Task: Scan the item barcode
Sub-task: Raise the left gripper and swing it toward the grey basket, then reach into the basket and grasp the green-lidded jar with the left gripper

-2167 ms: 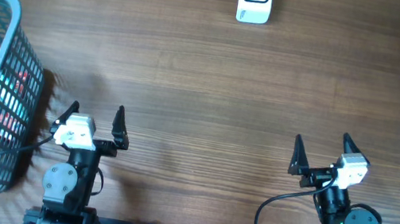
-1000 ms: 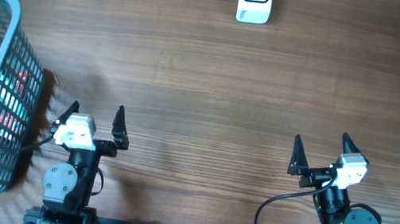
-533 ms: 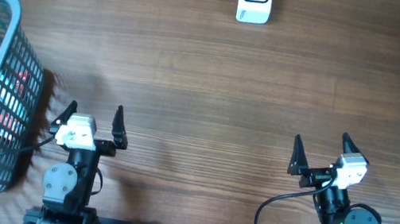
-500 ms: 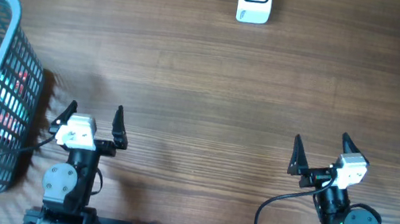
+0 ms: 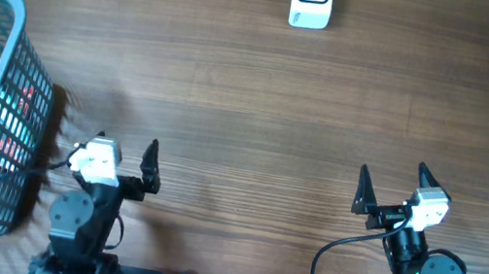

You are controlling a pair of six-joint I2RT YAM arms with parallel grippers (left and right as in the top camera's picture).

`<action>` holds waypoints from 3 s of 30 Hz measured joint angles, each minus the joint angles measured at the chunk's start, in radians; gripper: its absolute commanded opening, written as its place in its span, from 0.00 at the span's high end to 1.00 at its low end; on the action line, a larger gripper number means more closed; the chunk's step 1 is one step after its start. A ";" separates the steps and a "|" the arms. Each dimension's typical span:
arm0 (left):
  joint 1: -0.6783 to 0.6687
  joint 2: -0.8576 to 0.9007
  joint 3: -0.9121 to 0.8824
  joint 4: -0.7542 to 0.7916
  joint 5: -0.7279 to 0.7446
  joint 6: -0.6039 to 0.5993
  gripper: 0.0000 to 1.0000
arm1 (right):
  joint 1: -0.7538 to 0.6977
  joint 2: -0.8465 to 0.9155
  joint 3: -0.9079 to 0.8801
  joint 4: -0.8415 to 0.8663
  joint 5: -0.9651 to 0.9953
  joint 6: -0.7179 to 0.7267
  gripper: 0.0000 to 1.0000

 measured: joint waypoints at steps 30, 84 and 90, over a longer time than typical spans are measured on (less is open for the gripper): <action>0.001 0.622 0.777 -0.560 0.386 -0.165 0.00 | 0.000 0.000 0.000 0.000 0.000 0.000 0.01; 0.938 1.310 1.091 -0.811 -0.180 -0.853 0.00 | 0.000 0.000 0.000 0.000 0.000 0.000 0.00; 0.951 1.330 0.971 -0.697 -0.158 -0.856 0.00 | 0.000 0.000 0.000 0.000 0.000 0.000 0.00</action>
